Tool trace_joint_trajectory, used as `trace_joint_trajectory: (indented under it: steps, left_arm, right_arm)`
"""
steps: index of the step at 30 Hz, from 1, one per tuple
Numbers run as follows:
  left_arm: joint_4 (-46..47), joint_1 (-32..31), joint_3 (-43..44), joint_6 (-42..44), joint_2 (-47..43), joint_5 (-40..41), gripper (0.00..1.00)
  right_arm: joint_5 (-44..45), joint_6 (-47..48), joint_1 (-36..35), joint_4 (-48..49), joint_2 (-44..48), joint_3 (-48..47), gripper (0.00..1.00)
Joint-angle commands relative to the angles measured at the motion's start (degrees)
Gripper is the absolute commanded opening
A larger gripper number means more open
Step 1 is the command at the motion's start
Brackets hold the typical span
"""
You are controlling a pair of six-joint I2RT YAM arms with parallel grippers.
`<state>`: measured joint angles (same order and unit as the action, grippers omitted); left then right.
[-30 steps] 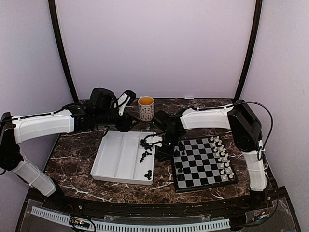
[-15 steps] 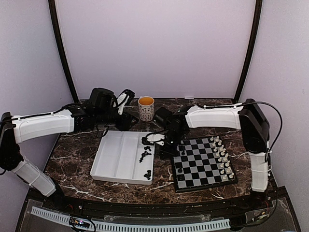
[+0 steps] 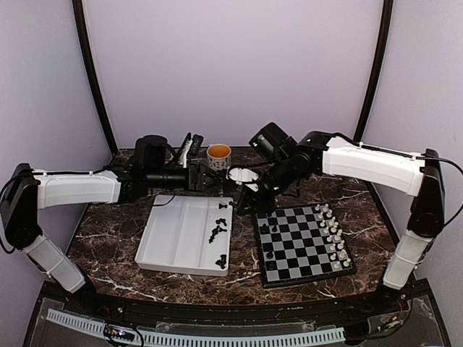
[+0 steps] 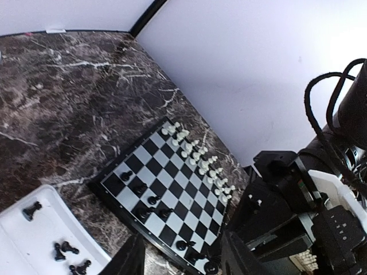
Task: Set up the chess pieces on the board
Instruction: Pass from the right arm to the left
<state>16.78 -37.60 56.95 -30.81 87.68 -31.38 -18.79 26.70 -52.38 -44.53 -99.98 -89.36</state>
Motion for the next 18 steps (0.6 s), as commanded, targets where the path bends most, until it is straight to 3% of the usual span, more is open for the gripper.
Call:
trace_joint_trajectory:
  steps: [1, 4, 9, 12, 18]
  left_arm:
    - [11.5, 0.0, -2.8, -11.5, 1.9, -10.8, 0.47]
    - [13.8, -0.3, -3.8, -13.7, 2.8, -11.8, 0.45]
    - [7.7, -1.5, -1.9, -12.5, 3.8, -10.2, 0.45]
    - [8.6, -2.5, -1.6, -13.8, 4.7, -11.3, 0.45]
    - [10.4, -3.2, -1.6, -15.5, 6.3, -12.4, 0.37]
  right_arm:
    - [-1.3, 0.2, 0.6, 2.0, 0.1, 1.4, 0.13]
    - [-0.3, -0.6, 0.7, 2.8, 0.0, 1.6, 0.13]
    - [-0.2, -1.3, 1.0, 3.5, 0.0, 1.3, 0.13]
    - [0.0, -1.6, 1.0, 3.7, -0.2, 0.9, 0.13]
    - [0.9, -2.1, 1.0, 3.8, -0.5, 0.5, 0.13]
